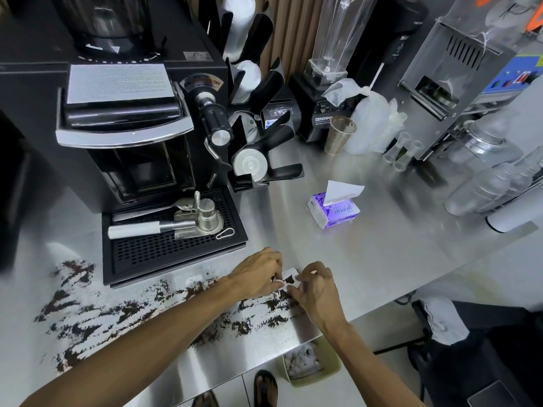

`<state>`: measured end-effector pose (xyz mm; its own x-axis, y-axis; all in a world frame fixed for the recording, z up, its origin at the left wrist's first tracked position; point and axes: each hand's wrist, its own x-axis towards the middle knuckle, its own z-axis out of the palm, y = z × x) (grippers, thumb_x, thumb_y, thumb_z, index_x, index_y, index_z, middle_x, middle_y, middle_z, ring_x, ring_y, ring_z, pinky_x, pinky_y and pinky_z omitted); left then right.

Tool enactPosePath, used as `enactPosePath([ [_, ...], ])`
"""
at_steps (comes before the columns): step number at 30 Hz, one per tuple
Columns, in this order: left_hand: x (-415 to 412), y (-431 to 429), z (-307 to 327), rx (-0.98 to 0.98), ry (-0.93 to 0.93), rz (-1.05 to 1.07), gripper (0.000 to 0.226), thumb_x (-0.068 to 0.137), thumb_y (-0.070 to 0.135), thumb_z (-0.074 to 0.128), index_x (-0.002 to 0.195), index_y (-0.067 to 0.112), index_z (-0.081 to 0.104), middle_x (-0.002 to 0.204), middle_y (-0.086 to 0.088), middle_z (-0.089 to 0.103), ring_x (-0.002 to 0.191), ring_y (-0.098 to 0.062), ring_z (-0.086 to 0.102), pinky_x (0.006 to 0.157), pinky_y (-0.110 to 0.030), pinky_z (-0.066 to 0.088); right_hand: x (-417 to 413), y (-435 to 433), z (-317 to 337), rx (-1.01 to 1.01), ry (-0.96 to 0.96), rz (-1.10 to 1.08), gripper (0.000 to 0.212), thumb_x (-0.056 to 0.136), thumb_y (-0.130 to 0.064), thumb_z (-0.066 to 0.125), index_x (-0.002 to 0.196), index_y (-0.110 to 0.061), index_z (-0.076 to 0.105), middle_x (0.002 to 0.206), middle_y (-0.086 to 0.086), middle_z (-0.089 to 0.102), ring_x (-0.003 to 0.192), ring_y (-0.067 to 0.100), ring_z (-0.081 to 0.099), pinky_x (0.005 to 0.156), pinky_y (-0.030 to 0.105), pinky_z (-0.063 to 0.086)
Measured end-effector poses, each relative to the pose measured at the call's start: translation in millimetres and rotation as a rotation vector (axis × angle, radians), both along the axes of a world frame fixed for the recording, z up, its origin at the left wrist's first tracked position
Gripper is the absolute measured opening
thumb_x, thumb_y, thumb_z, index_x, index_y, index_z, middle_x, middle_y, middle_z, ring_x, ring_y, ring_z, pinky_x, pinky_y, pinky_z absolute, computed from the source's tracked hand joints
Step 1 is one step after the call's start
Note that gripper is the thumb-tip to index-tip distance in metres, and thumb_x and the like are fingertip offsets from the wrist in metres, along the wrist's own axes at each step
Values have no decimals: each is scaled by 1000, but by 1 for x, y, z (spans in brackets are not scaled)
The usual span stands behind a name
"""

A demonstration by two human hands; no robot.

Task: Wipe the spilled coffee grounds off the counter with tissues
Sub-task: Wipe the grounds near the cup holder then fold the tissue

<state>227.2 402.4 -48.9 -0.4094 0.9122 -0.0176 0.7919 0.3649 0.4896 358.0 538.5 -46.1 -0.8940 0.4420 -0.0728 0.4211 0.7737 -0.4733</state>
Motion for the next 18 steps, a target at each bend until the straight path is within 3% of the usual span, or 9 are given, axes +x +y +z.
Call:
enactPosePath([
  [7,2,0,-4,5,62,-28,25,90,37,62,99,17,75,132,13,58,115,-8,43,96,-24,37,-6,-1,-4,70,13,46,19,82,-30,73,87,-11,75,105,-6,61,90,14,47,75,10,31],
  [15,-10,-4,-4,-35,-6,-143,23,85,24,62,104,21,75,139,19,50,114,-5,36,100,-27,35,-9,1,-7,61,13,45,18,78,-27,74,79,-10,71,93,-4,63,87,18,49,69,12,29],
  [18,-16,-5,-8,-18,-49,-148,17,89,30,65,103,26,74,135,19,53,107,-4,37,97,-26,35,-11,1,-8,46,26,31,17,76,-23,75,76,-8,68,89,-1,64,86,20,53,68,14,30],
])
